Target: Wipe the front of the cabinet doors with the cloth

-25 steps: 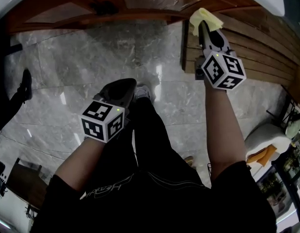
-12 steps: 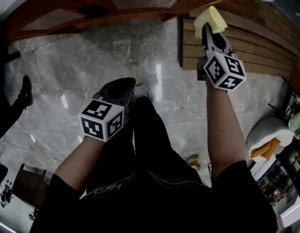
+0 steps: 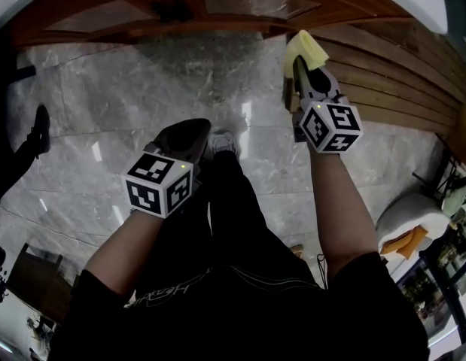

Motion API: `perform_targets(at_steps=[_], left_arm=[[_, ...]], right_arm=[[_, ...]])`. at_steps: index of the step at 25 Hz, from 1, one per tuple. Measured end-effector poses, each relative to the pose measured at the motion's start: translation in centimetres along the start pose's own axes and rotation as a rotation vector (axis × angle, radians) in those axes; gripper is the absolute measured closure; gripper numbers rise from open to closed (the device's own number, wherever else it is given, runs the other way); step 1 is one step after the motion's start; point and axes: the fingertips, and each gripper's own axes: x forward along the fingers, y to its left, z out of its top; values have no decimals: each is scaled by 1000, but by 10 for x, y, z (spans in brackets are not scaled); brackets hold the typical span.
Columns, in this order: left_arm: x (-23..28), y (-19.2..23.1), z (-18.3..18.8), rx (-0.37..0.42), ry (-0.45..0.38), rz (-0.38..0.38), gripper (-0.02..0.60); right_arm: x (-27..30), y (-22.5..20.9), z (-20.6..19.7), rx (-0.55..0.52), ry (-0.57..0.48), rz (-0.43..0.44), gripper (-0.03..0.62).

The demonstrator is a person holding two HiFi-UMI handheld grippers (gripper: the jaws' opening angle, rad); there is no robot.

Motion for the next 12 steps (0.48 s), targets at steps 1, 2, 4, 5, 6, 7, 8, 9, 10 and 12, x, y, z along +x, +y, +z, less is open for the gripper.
perform_targets(at_steps=[1, 2, 4, 5, 6, 7, 8, 9, 10, 12], left_arm=[[-4, 5, 1, -9, -9, 9, 575], [-9, 10, 1, -21, -19, 19, 575], [-16, 21, 0, -50, -40, 43, 575], [-20, 26, -1, -65, -49, 54, 575], [-24, 31, -3, -78, -57, 63, 575], [-28, 36, -6, -89, -64, 71, 575], [-33, 41, -8, -98, -69, 77, 575], [-38, 46, -11, -108, -74, 84, 575], [-43, 50, -15, -118, -78, 91, 575], [-50, 56, -22, -143, -89, 106, 575]], right_arm=[[4, 10, -2, -9, 11, 18, 553], [10, 20, -4, -19, 22, 38, 553], [22, 39, -7, -37, 42, 81, 553], [29, 48, -7, -47, 49, 101, 553], [34, 57, -7, -56, 54, 119, 553], [40, 67, -6, -62, 56, 135, 553], [44, 76, -5, -69, 56, 150, 553], [49, 86, -5, -78, 57, 167, 553], [53, 97, -5, -90, 61, 185, 553], [62, 114, -6, -120, 73, 221, 553]])
